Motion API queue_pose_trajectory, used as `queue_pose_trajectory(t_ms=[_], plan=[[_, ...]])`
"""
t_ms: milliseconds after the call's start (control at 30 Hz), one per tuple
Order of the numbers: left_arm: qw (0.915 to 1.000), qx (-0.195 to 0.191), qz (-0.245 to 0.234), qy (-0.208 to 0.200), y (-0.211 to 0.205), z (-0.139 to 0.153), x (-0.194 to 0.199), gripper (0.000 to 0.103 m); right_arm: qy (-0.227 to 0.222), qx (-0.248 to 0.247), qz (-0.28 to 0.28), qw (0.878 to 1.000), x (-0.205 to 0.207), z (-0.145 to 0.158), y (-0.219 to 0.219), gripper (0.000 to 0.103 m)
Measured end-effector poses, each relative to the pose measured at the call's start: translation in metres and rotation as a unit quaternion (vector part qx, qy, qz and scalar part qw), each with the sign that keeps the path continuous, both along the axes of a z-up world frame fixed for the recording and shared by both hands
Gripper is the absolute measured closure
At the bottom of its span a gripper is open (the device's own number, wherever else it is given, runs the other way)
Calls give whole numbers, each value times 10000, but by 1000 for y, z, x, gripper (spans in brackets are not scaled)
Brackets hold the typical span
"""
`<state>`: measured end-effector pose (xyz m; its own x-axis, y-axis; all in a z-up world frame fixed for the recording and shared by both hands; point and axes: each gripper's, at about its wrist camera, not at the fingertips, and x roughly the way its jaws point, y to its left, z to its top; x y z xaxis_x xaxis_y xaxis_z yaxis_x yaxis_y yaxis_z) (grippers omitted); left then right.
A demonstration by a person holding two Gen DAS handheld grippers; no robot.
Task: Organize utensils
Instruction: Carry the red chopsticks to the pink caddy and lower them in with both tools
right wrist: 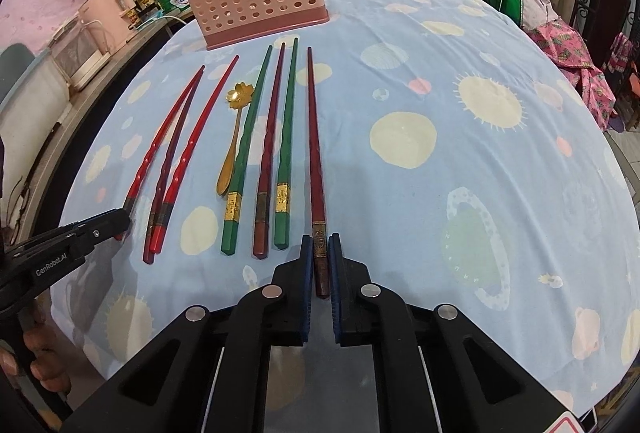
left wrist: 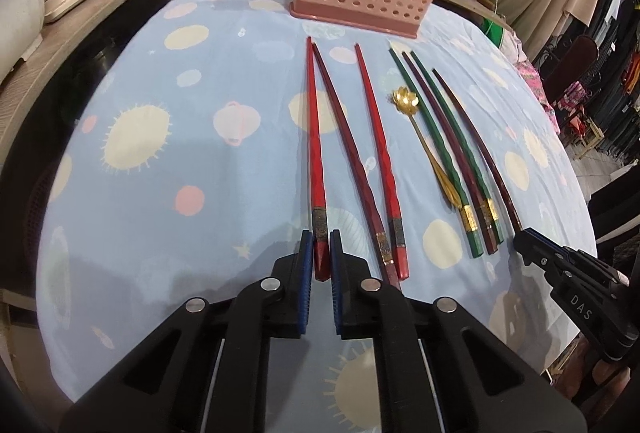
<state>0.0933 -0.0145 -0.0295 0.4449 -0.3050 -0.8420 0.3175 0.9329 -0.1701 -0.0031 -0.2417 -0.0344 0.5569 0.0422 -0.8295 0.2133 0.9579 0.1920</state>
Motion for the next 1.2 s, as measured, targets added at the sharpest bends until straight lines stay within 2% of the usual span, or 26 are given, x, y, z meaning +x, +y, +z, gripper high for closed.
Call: queue_pose_trajectory(t_ms=[267, 567, 967, 1200], plan=[[9983, -295, 273, -418, 18, 42, 6, 96, -525, 91, -91, 9985, 2, 40, -8, 96], [9927, -560, 473, -959, 28, 91, 24, 96, -1157, 177, -258, 9928, 15, 90, -23, 96], [9836, -774, 621, -1508, 30, 136, 51, 96, -1719, 141, -436, 9840, 36, 141, -43, 96], [9788, -857, 658, -1743, 28, 157, 66, 96, -1930, 154, -505, 9798, 49, 158, -50, 96]])
